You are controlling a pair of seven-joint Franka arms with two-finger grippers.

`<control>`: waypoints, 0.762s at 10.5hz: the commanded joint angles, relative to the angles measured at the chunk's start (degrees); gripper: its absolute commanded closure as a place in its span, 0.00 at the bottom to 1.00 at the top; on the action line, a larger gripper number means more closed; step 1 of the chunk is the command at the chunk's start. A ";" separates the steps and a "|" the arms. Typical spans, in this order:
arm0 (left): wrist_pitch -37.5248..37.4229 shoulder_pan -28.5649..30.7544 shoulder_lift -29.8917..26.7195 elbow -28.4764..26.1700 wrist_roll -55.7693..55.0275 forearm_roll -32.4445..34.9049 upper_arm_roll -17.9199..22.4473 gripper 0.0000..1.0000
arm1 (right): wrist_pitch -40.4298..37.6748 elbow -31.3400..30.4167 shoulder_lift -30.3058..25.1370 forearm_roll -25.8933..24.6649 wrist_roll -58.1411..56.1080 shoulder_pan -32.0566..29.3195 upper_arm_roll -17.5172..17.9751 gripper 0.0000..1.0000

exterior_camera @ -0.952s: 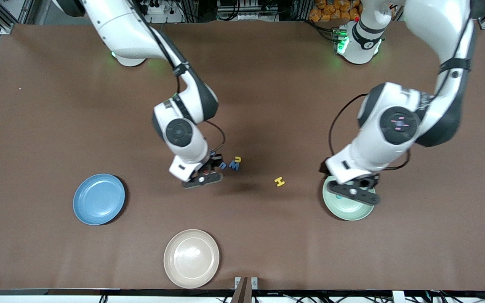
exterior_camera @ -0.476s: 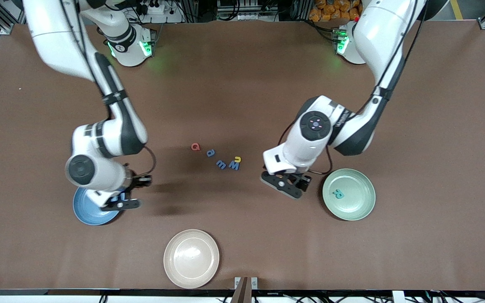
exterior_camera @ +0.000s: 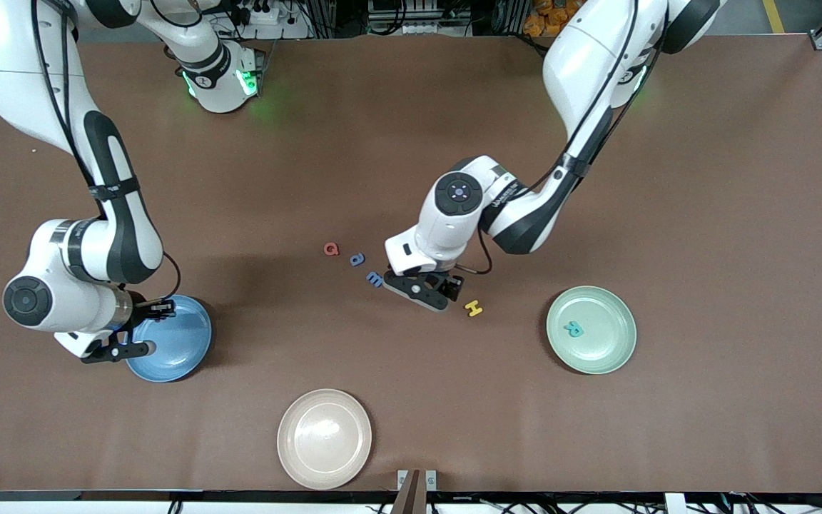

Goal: Sort upper and lower case letters into plates
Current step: 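Carry the pink w to the blue plate while the left gripper reaches letters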

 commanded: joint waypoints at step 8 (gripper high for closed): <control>2.76 -9.89 8.62 6.18 -6.82 -0.20 6.99 0.10 | -1.11 -1.94 1.16 0.80 0.49 -3.30 1.19 0.00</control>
